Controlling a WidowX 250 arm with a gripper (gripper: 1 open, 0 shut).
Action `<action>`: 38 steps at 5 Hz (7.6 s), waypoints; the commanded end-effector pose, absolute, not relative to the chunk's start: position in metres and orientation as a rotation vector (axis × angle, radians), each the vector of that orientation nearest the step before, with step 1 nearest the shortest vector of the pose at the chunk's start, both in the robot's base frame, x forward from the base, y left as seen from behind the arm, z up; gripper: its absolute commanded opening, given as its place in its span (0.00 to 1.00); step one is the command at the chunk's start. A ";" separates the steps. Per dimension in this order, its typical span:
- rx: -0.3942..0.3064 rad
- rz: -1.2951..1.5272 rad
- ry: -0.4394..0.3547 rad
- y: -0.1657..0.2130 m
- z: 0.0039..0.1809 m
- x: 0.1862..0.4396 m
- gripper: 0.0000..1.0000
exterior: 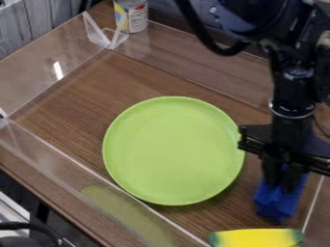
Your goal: Put the blue object in the green plate
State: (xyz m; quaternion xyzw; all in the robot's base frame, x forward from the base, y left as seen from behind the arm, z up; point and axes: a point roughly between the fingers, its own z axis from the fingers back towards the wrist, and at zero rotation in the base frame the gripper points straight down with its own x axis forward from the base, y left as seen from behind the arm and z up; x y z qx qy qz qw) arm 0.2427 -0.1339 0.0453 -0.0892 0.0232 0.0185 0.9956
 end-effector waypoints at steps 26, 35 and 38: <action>-0.212 -0.147 -0.021 -0.150 0.057 0.247 0.00; -0.228 -0.161 -0.053 -0.152 0.068 0.244 0.00; -0.232 -0.171 -0.070 -0.142 0.083 0.245 0.00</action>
